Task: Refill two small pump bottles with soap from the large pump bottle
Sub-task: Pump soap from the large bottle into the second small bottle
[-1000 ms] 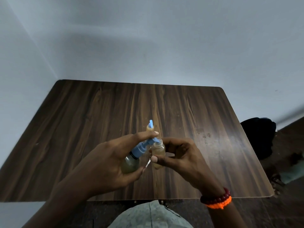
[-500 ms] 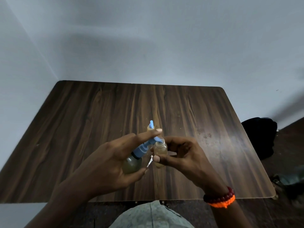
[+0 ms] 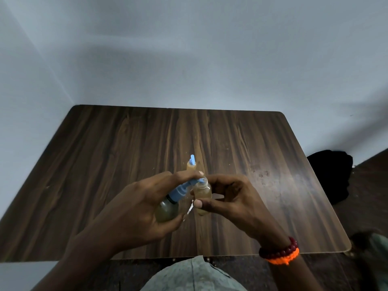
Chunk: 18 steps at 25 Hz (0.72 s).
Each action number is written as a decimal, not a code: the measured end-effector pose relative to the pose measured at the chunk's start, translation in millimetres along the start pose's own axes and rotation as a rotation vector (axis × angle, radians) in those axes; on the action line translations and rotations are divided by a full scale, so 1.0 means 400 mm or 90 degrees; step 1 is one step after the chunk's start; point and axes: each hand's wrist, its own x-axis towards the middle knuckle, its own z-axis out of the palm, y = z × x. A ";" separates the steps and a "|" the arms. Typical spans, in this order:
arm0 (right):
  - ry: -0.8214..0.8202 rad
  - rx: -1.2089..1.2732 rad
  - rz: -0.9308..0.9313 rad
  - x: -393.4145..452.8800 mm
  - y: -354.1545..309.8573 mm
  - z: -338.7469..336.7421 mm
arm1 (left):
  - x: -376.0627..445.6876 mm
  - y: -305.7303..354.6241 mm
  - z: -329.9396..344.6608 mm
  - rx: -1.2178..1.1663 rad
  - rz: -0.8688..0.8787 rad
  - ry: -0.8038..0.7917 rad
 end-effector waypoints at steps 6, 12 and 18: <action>0.003 -0.006 -0.007 0.003 0.005 0.009 | 0.004 -0.002 0.000 0.021 -0.010 0.004; 0.008 0.001 -0.003 0.003 0.005 -0.006 | 0.001 0.007 -0.002 -0.005 -0.004 -0.004; 0.005 0.001 -0.002 -0.002 0.008 0.008 | 0.005 0.004 -0.010 0.015 -0.007 -0.038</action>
